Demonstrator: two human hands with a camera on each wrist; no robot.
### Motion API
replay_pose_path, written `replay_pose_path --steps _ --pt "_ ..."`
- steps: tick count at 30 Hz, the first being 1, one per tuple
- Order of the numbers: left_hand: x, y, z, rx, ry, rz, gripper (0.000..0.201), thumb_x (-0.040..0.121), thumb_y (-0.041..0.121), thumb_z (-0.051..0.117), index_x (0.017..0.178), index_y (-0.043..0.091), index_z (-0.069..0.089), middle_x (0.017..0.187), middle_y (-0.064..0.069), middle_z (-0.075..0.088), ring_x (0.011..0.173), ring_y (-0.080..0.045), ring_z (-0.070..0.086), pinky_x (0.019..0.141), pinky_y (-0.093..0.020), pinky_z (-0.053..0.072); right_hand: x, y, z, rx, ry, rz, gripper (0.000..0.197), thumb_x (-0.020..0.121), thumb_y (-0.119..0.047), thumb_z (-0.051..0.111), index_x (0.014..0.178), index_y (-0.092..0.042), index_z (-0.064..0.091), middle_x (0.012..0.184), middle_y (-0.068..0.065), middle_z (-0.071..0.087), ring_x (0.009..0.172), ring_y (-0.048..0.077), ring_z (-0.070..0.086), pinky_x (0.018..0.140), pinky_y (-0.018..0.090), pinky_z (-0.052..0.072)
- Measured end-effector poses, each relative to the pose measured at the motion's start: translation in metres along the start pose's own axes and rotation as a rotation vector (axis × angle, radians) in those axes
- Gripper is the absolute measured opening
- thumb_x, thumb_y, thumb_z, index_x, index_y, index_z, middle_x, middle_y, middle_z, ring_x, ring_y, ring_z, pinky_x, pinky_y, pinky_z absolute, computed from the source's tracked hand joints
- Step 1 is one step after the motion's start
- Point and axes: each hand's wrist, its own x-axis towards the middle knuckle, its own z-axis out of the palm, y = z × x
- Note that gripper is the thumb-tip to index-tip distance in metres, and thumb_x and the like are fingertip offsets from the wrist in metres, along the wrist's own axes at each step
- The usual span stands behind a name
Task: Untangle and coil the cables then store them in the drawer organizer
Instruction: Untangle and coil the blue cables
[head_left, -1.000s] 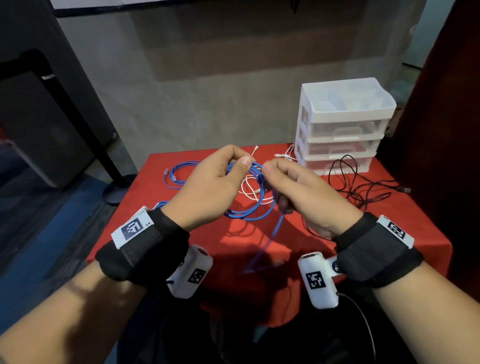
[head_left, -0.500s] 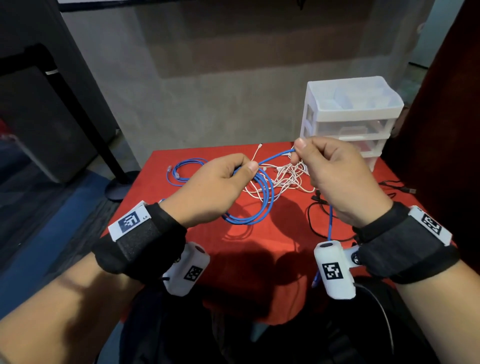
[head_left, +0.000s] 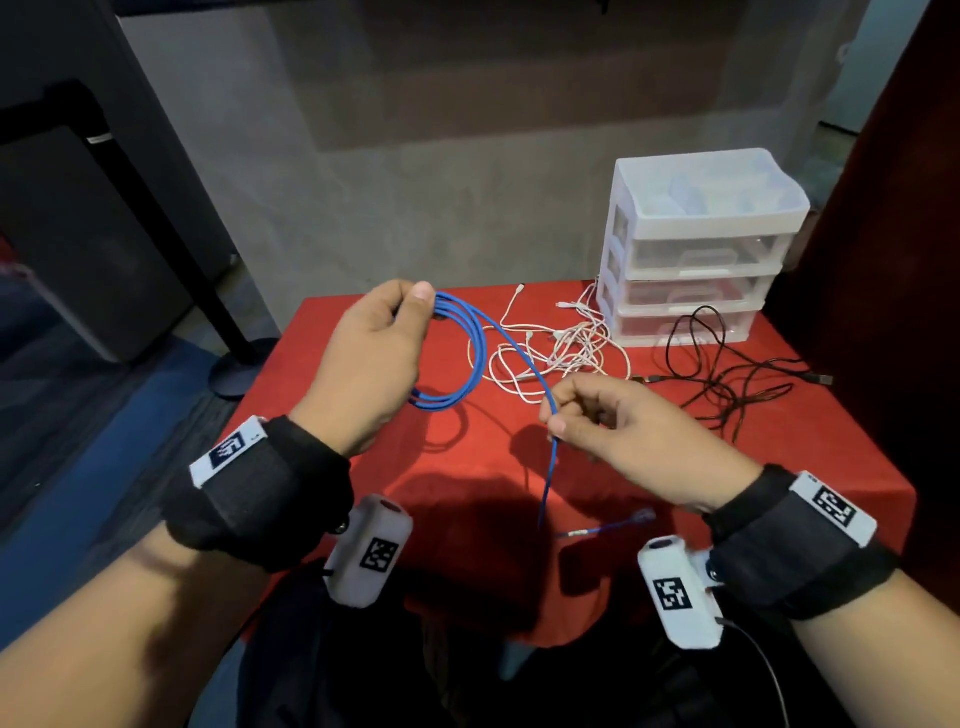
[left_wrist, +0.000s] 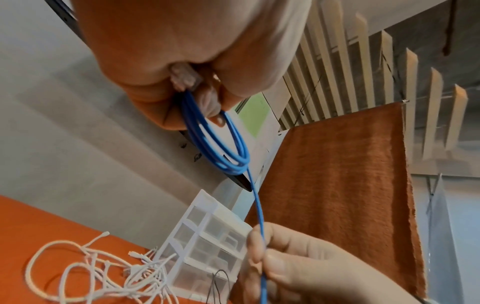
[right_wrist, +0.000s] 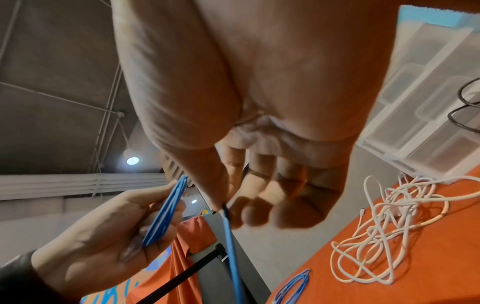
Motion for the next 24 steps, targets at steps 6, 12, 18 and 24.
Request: replay_pose_path --steps 6,12,18,24 --pt "-0.004 -0.001 0.020 -0.296 -0.001 -0.187 0.034 0.109 0.028 0.042 0.075 0.023 0.042 0.063 0.006 0.032 0.046 -0.005 0.022 0.042 -0.019 0.024 0.012 -0.013 0.010 0.315 0.295 0.097 0.013 0.101 0.001 0.056 0.091 -0.008 0.059 0.084 0.016 0.059 0.073 0.030 0.072 0.066 0.038 0.061" --pt "-0.003 0.015 0.021 -0.481 0.003 -0.312 0.036 0.110 0.027 0.042 0.074 0.021 0.046 0.063 0.005 0.024 0.047 -0.005 0.019 0.042 -0.018 0.021 0.011 -0.019 0.013 0.390 0.329 0.072 0.014 0.102 0.000 0.054 0.093 -0.010 0.059 0.085 0.017 0.067 0.075 0.030 0.070 0.070 0.038 0.061" --pt "-0.015 0.021 0.038 -0.806 -0.055 -0.653 0.030 0.108 0.033 0.042 0.089 0.014 0.054 0.058 0.005 0.047 0.043 -0.004 0.045 0.043 -0.018 0.043 0.017 -0.050 0.015 0.581 0.468 -0.184 0.006 0.104 0.002 0.050 0.103 -0.002 0.055 0.097 0.017 0.070 0.083 0.025 0.074 0.078 0.033 0.062" --pt "-0.017 0.042 0.038 -0.798 -0.095 -0.683 0.029 0.110 0.035 0.038 0.096 0.015 0.054 0.081 -0.013 0.075 0.060 -0.021 0.072 0.052 -0.031 0.060 0.013 -0.051 0.022 0.491 0.369 -0.263 0.010 0.101 0.003 0.055 0.099 -0.006 0.058 0.093 0.025 0.068 0.084 0.016 0.067 0.082 0.032 0.055"
